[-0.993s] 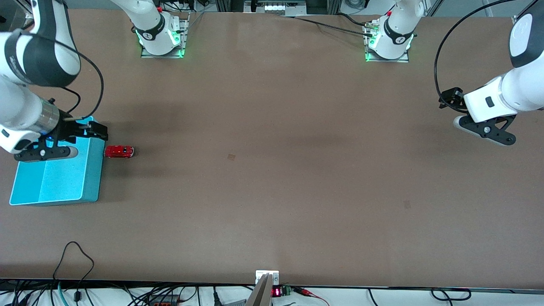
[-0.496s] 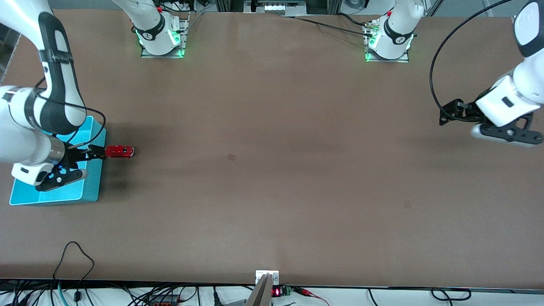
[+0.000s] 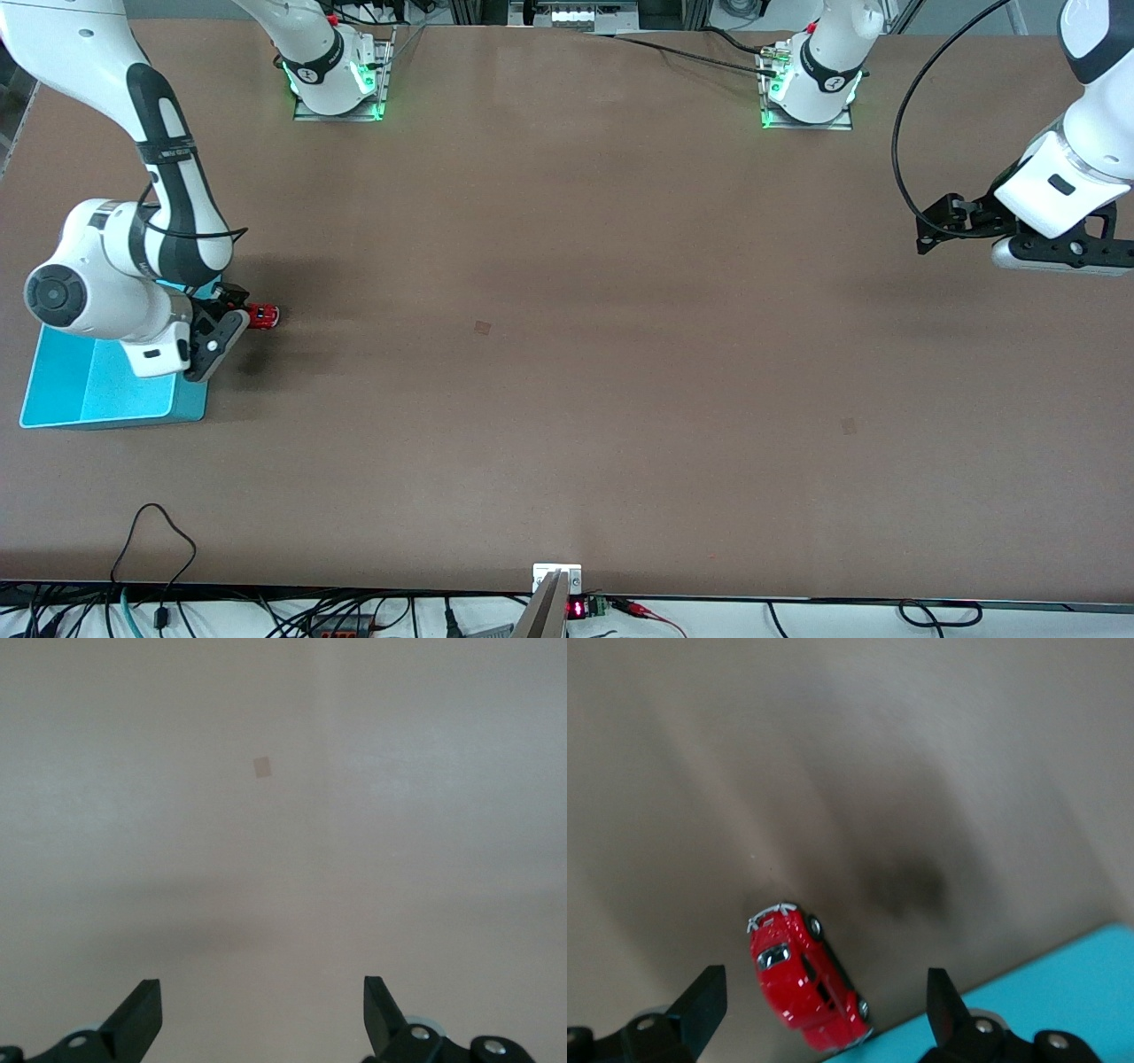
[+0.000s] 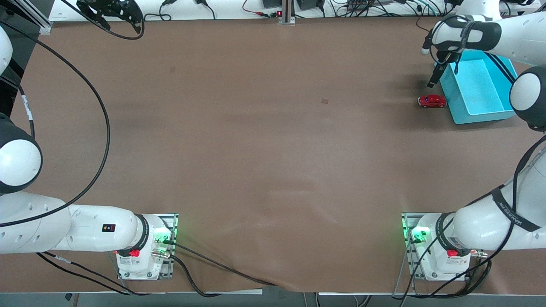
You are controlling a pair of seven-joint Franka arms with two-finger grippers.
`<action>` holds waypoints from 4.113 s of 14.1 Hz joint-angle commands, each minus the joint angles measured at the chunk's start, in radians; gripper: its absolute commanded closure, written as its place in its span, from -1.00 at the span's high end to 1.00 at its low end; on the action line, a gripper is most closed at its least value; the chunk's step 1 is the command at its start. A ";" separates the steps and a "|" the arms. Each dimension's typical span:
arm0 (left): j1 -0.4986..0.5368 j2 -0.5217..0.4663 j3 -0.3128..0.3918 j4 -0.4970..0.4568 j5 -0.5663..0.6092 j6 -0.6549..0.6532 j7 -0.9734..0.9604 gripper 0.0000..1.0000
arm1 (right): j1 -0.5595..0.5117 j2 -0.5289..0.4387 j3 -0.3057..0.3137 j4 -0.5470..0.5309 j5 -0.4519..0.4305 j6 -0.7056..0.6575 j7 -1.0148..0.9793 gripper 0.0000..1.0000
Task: Wind red beetle toy and store in blue box
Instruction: 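Lower the right gripper beside the box onto the red car, then close the right gripper on the red car and lift it, then carry the red car over the turquoise box with the right gripper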
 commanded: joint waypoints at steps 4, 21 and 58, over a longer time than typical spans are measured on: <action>-0.001 -0.022 -0.004 -0.010 0.024 -0.014 -0.019 1.00 | 0.017 -0.031 0.008 -0.116 -0.004 0.085 -0.323 1.00; 0.000 -0.018 -0.003 0.004 0.024 -0.031 -0.019 1.00 | -0.059 -0.020 0.009 -0.279 0.004 0.313 -0.555 1.00; -0.001 -0.009 -0.003 0.025 0.026 -0.037 -0.011 1.00 | -0.274 -0.024 -0.011 0.006 0.127 0.235 0.669 -1.00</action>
